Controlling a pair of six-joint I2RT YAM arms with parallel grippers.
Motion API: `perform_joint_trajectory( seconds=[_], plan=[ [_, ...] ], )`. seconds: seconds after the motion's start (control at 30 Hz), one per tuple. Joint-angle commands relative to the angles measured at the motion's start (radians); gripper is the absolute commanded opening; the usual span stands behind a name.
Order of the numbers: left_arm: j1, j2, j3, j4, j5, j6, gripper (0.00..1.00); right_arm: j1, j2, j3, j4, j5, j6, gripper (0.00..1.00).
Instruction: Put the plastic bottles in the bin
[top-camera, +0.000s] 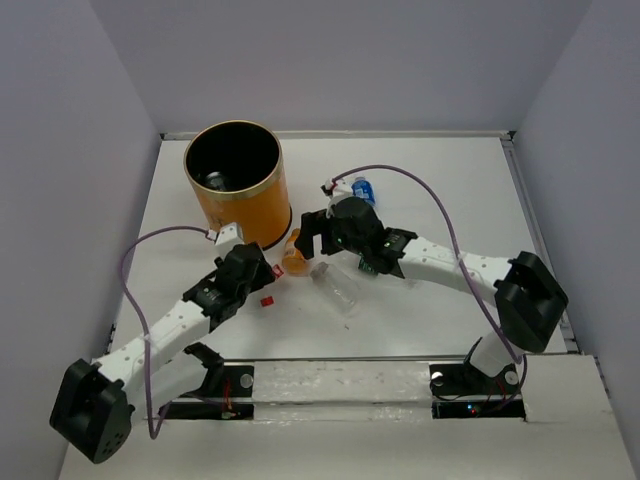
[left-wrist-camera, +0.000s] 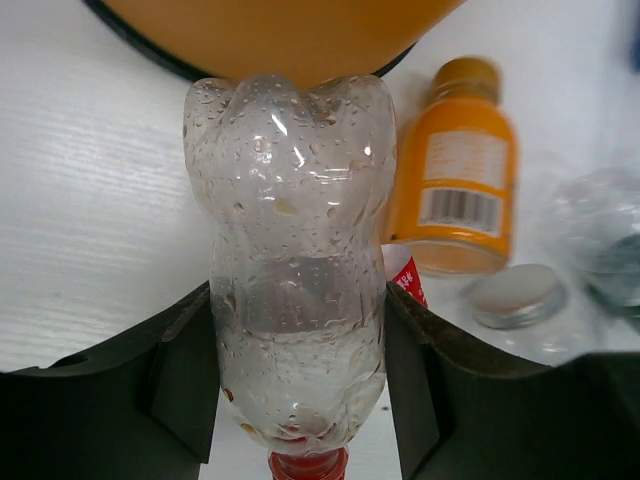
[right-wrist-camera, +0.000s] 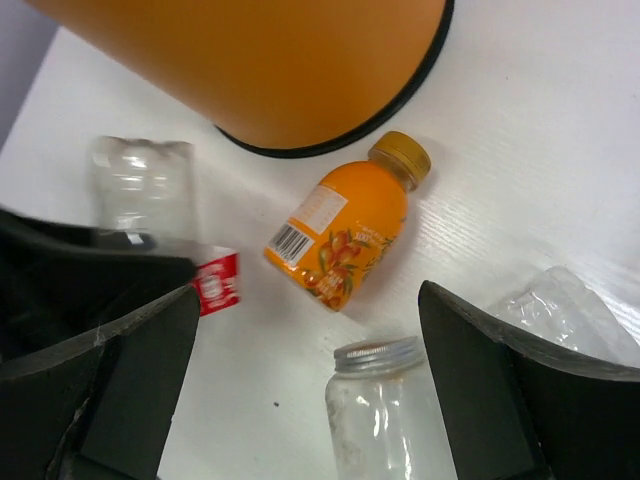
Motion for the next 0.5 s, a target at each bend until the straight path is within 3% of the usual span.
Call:
perform_joint_trajectory(
  seconds=[0.0, 0.2, 0.37, 0.47],
  plan=[
    [-0.01, -0.215, 0.117, -0.121, -0.03, 0.008, 0.48, 0.005, 0.085, 0.117, -0.024, 0.099, 0.074, 0.96],
    [-0.01, -0.379, 0.342, -0.209, -0.057, 0.076, 0.48, 0.014, 0.196, 0.188, -0.061, 0.098, 0.135, 0.98],
    [-0.012, -0.293, 0.563, -0.157, -0.131, 0.198, 0.49, 0.014, 0.268, 0.237, -0.075, 0.105, 0.173, 1.0],
    [-0.01, -0.166, 0.64, -0.033, -0.194, 0.287, 0.5, 0.024, 0.32, 0.266, -0.084, 0.095, 0.206, 1.0]
  ],
)
